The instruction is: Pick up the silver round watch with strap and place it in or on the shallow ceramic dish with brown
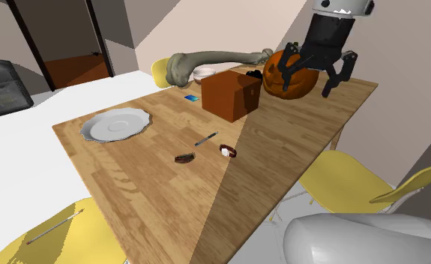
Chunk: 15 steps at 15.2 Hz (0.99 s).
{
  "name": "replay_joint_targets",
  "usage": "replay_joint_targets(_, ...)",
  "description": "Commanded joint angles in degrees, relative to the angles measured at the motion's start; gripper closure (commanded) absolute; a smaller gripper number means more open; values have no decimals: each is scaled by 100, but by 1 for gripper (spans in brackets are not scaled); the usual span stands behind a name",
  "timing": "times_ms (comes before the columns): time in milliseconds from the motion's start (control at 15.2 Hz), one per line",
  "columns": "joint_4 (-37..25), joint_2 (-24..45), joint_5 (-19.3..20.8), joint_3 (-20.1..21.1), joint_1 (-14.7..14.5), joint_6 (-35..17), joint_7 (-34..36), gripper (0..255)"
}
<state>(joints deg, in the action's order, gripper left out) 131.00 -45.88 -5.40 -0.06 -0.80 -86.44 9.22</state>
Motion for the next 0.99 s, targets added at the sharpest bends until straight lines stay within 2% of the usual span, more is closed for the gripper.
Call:
replay_joint_targets(0,0,0,0,0,0,0,0,0)
replay_joint_targets(462,538,669,1,412,-423,-1330,-482,0)
replay_joint_targets(924,804,1602,92,852,-791,-2648,-879,0)
